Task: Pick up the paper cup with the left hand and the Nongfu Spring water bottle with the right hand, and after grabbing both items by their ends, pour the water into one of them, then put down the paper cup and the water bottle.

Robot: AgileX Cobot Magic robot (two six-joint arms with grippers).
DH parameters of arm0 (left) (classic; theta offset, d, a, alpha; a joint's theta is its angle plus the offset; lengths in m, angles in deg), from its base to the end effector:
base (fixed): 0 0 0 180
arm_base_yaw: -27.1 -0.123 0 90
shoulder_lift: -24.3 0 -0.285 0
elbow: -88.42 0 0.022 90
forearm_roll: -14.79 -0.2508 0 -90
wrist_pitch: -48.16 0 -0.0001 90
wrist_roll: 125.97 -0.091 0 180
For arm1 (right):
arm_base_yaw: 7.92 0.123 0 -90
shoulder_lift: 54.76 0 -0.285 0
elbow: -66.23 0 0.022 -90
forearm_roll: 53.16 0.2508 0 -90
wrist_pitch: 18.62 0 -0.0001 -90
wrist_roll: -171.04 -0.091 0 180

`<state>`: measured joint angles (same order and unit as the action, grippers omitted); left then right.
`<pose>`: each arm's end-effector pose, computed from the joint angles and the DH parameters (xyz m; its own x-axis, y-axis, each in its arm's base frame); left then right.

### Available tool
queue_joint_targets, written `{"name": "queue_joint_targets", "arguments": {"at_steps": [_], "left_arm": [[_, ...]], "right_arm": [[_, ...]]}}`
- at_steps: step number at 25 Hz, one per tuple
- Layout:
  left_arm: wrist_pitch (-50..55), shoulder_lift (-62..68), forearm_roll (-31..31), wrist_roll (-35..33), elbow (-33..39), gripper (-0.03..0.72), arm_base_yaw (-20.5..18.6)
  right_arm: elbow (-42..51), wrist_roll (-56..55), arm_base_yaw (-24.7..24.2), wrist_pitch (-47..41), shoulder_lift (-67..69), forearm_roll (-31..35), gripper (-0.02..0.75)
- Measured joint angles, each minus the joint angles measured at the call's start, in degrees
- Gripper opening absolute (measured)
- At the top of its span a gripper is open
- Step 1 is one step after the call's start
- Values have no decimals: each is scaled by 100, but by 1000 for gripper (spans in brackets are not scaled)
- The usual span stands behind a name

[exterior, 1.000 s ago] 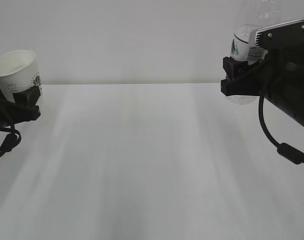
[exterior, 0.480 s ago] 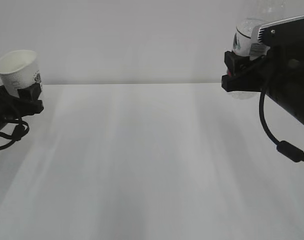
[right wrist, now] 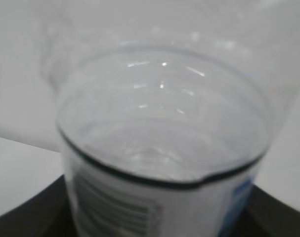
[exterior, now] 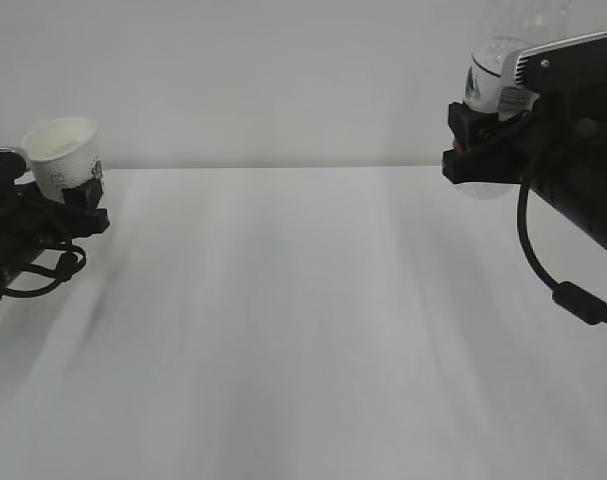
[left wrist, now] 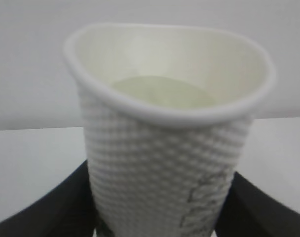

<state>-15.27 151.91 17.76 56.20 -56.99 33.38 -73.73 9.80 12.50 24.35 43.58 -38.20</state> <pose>0.3597 -0.0353 0.1027 -0.1557 -0.0442 -0.9868 0.0543 0.9971 -0.0532 0.2993 0.0943 0.2220 -0.0794 -0.1702 -0.9822 -0.1919 0.9695 -0.1525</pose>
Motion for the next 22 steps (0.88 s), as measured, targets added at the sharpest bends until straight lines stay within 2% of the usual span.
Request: {"name": "queue_joint_targets", "arguments": {"at_steps": [22], "left_arm": [[-24, 1028, 26, 0, -1001, 456, 0]], "right_arm": [[0, 0, 0, 0, 0, 0, 476]]}}
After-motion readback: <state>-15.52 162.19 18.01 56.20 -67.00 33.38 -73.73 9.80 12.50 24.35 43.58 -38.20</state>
